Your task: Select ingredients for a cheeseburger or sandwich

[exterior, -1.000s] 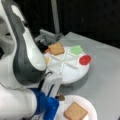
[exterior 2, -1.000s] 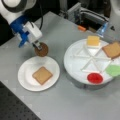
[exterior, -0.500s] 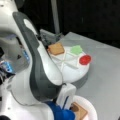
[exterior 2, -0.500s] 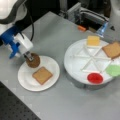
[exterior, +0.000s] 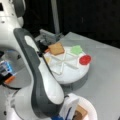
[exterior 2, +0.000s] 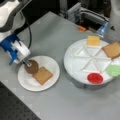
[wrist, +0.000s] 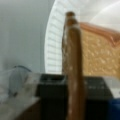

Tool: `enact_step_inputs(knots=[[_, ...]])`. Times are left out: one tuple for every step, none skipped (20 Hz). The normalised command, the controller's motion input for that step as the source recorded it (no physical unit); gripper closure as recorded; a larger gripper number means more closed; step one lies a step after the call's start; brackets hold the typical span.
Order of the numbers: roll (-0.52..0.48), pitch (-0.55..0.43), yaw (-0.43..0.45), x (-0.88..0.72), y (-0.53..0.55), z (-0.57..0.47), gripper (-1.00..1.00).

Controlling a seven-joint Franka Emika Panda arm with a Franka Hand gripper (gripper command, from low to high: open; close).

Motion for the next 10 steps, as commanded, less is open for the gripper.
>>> enact_step_inputs(knots=[[0.110,0.006,-0.002,0.30,-0.08,-0.03,1.00],[0.080,0.005,-0.009,0.27,-0.06,-0.02,1.00],[0.051,0.000,-0.019,0.25,-0.04,-0.01,1.00],[0.045,-0.002,-0.019,0.23,-0.03,0.00,1.00],[0.014,-0.012,-0.037,0.21,-0.01,0.00,1.00],[-0.018,-0.027,-0.058,0.19,0.02,-0.01,1.00],[-0.023,-0.029,-0.060,0.18,0.03,-0.01,1.00],[-0.102,-0.060,-0.106,0.16,0.06,-0.02,1.00],[-0.154,-0.073,-0.130,0.13,0.09,-0.03,1.00],[-0.162,-0.073,-0.133,0.11,0.11,-0.03,1.00]])
